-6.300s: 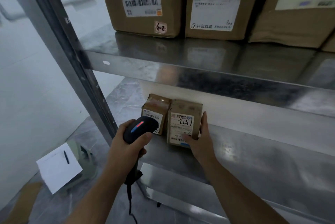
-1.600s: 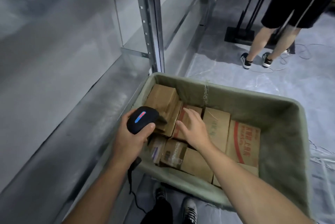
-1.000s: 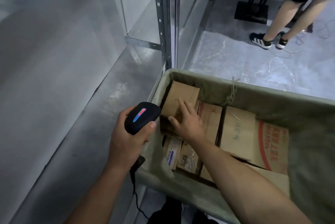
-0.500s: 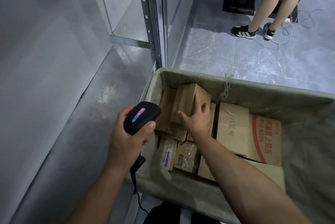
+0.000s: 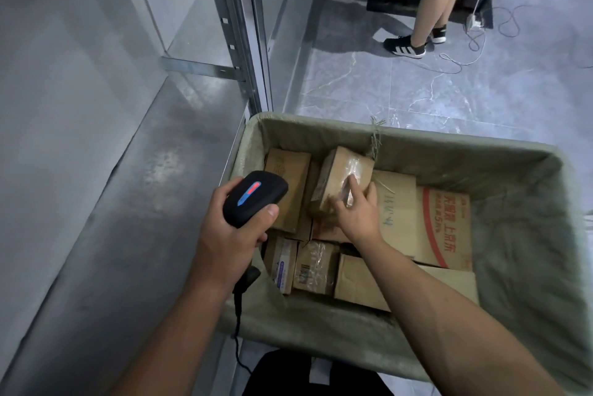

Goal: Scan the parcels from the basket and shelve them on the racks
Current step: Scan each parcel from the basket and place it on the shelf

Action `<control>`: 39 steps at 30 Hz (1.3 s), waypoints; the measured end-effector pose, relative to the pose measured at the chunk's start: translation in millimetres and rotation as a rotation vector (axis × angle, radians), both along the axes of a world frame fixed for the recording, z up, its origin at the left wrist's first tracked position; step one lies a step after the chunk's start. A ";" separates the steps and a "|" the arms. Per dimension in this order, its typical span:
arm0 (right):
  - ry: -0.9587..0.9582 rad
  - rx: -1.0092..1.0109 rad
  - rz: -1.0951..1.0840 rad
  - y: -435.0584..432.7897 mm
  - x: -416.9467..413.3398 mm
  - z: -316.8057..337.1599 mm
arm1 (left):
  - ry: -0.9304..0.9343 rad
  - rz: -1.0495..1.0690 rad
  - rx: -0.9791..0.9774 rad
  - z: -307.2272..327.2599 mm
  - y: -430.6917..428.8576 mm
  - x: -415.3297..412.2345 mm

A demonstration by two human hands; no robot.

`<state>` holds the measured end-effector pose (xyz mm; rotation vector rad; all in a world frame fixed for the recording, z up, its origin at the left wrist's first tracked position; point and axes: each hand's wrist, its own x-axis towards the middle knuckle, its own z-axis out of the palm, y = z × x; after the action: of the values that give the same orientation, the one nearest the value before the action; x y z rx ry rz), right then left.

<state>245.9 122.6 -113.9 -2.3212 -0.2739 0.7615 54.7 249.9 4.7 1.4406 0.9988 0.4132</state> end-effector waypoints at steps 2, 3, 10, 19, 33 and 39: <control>0.000 -0.051 -0.009 -2.2 -0.9 -1.4 | 0.008 -0.008 0.006 -1.0 -1.5 -1.0; 0.005 -0.056 -0.018 -2.4 -1.3 -1.5 | 0.014 -0.011 0.007 -1.2 -2.6 -1.5; 0.002 -0.135 -0.136 7.7 1.8 -7.5 | 0.033 -0.022 0.014 -5.1 -4.5 -3.3; 0.131 -0.013 -0.124 -9.1 8.3 1.1 | -0.027 -0.006 0.019 1.3 -9.0 3.2; 0.342 0.441 0.057 -96.3 12.0 25.6 | -0.028 0.176 0.104 31.6 -96.9 -6.0; 0.378 0.561 0.116 -127.7 12.0 52.8 | -0.060 0.295 0.138 52.1 -149.3 -10.6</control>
<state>257.9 -5.1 -61.1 -1.6133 -0.3946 1.0120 44.1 100.7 56.8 1.3969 1.1562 0.7489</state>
